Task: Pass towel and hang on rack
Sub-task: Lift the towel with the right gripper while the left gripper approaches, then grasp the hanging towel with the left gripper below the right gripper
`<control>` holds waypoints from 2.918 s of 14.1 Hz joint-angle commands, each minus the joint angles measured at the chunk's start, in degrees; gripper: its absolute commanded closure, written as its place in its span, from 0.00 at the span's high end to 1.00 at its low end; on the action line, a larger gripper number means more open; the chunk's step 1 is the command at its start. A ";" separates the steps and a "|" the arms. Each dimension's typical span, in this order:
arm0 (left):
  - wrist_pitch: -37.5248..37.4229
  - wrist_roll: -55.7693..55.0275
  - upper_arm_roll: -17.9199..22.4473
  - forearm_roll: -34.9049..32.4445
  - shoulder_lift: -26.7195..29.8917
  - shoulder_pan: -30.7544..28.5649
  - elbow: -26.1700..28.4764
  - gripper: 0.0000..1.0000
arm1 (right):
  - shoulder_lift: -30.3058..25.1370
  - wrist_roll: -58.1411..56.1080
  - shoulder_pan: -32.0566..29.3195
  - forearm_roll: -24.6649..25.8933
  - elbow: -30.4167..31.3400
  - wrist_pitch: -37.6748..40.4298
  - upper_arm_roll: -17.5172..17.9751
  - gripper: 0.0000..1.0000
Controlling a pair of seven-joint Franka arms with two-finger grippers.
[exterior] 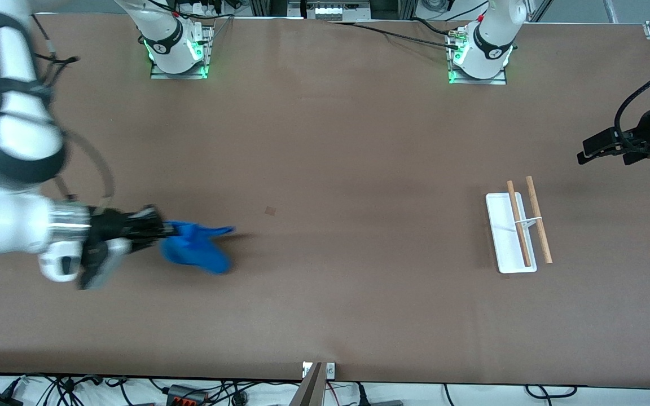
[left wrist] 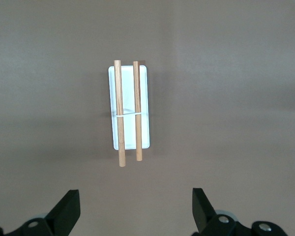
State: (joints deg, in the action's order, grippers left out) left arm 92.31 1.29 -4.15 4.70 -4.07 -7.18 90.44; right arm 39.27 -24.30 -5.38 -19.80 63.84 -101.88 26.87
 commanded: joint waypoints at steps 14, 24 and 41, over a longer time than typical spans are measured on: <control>-2.92 18.37 -0.42 1.36 -6.56 -0.73 -1.05 1.00 | 0.10 25.43 21.37 0.20 0.32 -40.49 11.36 0.00; 20.96 75.03 -3.32 29.01 -10.61 -0.30 15.89 1.00 | 0.19 26.32 22.70 0.73 0.49 -42.70 11.19 0.00; 43.39 93.10 -21.16 55.68 -19.31 5.06 15.92 1.00 | 0.10 25.26 22.52 2.13 0.67 -43.06 11.01 0.00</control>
State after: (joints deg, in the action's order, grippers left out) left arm 134.73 92.56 -24.78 58.56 -22.61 -2.69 107.89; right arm 39.46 1.07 17.07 -18.91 64.36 -143.89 37.70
